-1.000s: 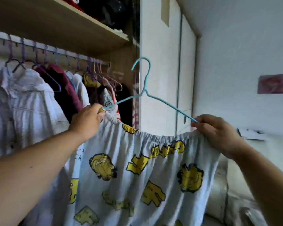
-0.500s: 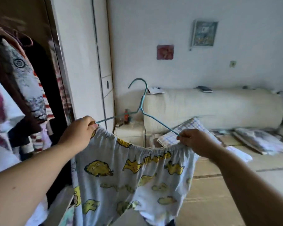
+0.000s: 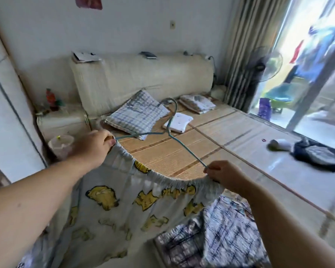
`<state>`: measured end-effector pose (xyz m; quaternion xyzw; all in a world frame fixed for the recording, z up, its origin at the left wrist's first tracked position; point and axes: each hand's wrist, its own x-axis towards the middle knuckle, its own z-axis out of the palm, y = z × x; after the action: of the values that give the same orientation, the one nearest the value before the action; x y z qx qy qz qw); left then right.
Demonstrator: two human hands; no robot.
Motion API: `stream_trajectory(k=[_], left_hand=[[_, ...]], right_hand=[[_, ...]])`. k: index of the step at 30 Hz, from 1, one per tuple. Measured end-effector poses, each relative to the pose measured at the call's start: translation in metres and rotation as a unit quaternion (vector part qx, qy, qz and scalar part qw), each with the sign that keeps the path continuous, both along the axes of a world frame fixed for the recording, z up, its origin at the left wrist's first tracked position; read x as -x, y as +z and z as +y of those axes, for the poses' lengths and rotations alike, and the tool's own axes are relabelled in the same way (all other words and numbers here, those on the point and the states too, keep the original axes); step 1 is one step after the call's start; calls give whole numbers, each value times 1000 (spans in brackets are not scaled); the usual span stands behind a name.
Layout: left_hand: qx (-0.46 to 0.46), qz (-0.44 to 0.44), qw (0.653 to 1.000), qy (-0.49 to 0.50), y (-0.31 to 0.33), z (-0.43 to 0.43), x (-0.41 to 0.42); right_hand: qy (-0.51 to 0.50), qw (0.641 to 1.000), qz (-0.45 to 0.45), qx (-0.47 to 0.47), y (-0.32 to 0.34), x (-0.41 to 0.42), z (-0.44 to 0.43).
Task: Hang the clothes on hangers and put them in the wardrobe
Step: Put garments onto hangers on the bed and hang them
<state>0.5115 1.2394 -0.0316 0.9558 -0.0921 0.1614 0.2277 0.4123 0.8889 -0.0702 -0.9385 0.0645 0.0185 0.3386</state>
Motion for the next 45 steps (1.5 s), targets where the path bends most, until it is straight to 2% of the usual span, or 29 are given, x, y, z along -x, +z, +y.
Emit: stream_trajectory(k=[8, 14, 21, 27, 30, 35, 39, 45], left_hand=[[17, 78, 985, -156, -42, -191, -1], [-12, 143, 971, -191, -88, -314, -17], [-105, 237, 952, -160, -178, -401, -54], [-158, 298, 933, -127, -245, -438, -85], [-155, 317, 929, -112, -272, -452, -100], [-115, 312, 939, -88, -302, -467, -114], [-100, 332, 932, -104, -305, -465, -104], [-90, 320, 934, -134, -256, -433, -76]], right_hand=[[-160, 986, 46, -24, -14, 97, -153], [-226, 970, 83, -39, -56, 104, -252], [-260, 950, 153, -82, -158, 59, -324], [-265, 932, 238, -66, -241, 19, -350], [-272, 929, 248, -51, -269, 0, -362], [-308, 921, 219, -91, -289, -28, -372], [-256, 946, 195, -33, -286, -41, -355], [-78, 984, 154, 40, -233, -70, -286]])
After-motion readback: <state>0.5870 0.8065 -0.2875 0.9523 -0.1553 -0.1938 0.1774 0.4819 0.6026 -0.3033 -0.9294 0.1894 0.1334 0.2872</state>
